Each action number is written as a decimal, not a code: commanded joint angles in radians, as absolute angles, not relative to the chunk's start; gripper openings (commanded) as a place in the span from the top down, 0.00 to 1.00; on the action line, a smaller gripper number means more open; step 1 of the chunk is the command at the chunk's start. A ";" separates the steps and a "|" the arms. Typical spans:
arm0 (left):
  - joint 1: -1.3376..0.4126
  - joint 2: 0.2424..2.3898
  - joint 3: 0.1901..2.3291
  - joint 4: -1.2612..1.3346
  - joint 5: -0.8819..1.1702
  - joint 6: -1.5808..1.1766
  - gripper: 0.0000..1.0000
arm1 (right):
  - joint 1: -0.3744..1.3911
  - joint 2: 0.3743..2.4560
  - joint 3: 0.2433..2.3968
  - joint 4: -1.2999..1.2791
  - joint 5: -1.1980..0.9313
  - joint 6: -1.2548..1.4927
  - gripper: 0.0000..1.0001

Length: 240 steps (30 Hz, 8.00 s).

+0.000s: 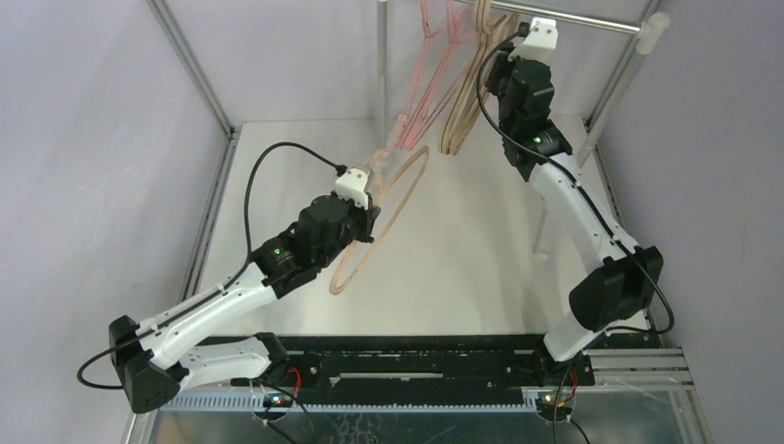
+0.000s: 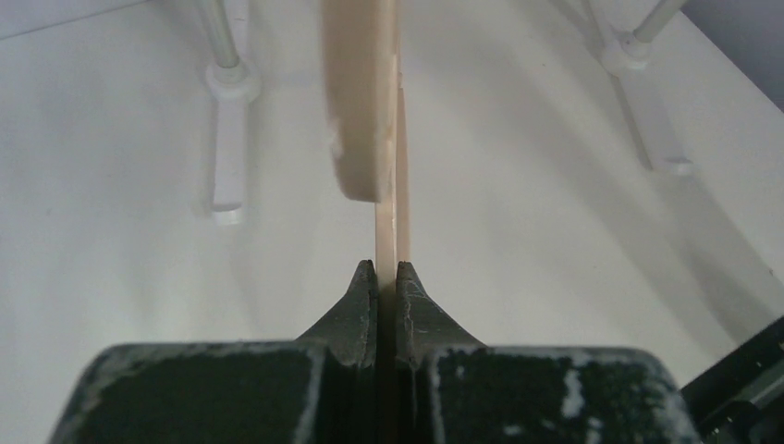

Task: Organize the hangers

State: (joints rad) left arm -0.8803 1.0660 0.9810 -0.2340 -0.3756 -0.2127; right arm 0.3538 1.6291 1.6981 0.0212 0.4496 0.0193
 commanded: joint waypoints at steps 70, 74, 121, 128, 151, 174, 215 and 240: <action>-0.952 1.821 2.176 -0.325 -0.142 -0.019 1.00 | 0.495 0.809 0.856 -0.082 0.251 0.512 0.01; -0.945 1.776 2.093 -0.256 -0.092 -0.032 1.00 | 0.507 0.794 0.732 0.066 0.230 0.607 0.00; -0.930 1.700 1.933 -0.156 0.034 -0.115 1.00 | 0.464 0.872 0.419 0.866 -0.119 0.946 0.06; -0.931 1.667 1.931 -0.206 0.067 -0.069 1.00 | 0.419 1.009 0.446 0.965 -0.212 1.049 0.07; -0.930 1.635 1.862 -0.225 0.139 -0.066 1.00 | 0.272 1.348 0.600 1.262 -0.597 1.251 0.90; -0.930 1.271 1.447 -0.186 0.002 -0.021 0.37 | 0.098 1.477 0.709 1.450 -0.748 1.516 1.00; -0.930 1.139 1.241 -0.209 -0.086 -0.038 0.33 | -0.107 2.009 1.410 1.165 -0.777 1.814 0.96; -0.691 1.040 0.966 -0.156 -0.177 -0.241 0.01 | -0.135 1.508 1.079 0.522 -0.741 1.152 0.00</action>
State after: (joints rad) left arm -0.7578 1.0969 1.0473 -0.2264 -0.1493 -0.1505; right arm -0.1314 1.6508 1.1057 0.7712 -0.8101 1.4345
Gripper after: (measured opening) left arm 0.994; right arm 0.998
